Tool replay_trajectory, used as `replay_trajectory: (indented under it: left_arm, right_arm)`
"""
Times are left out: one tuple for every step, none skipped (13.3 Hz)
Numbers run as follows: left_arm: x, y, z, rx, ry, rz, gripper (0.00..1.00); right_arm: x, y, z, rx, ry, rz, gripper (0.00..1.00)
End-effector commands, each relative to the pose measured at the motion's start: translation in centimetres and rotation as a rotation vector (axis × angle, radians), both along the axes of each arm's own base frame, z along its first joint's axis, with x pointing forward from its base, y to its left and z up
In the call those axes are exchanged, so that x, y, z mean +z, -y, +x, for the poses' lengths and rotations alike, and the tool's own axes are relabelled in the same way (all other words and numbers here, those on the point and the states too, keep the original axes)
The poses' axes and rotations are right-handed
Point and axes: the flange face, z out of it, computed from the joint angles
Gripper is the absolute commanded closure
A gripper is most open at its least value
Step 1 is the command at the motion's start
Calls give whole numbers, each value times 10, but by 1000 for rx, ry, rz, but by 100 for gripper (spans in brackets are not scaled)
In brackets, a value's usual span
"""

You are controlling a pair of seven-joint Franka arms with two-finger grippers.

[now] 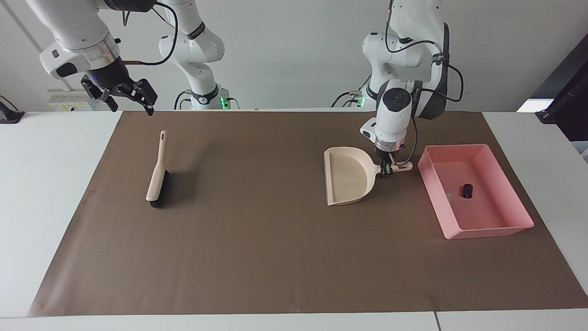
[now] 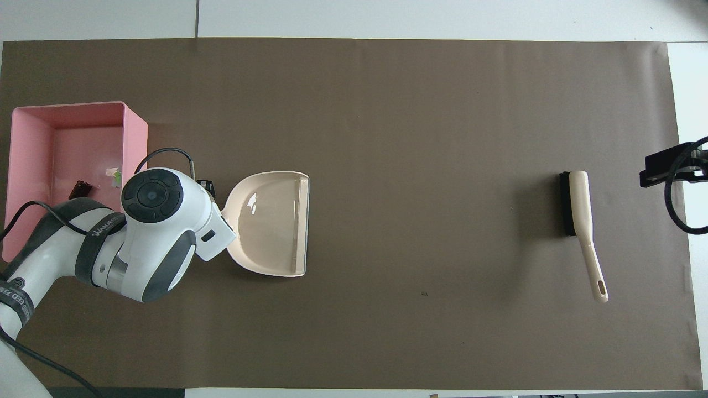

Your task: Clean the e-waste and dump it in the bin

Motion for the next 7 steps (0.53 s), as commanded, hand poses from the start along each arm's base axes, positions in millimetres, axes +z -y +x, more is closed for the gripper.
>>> replay_trajectory:
  left_arm:
    - [2, -3, 3, 3, 17, 7, 64]
    - [7, -9, 4, 38, 12, 13, 47]
    - [17, -15, 9, 94, 1, 25, 30]
    - [27, -23, 12, 146, -13, 40, 12]
    - [41, -30, 15, 204, -25, 56, 3]
    - [54, -35, 16, 253, -21, 60, 2]
    - [62, -40, 17, 301, -12, 59, 2]
  right_arm:
    - [2, 3, -1, 36, -12, -18, 0]
    - [1, 5, -2, 56, -16, -37, 0]
    - [1, 8, -2, 63, -15, -37, 0]
    - [2, 9, -2, 64, -14, -38, 0]
    - [2, 10, -1, 67, -11, -41, 0]
    - [2, 9, -1, 69, -8, -41, 0]
    - [2, 8, -1, 69, -8, -41, 0]
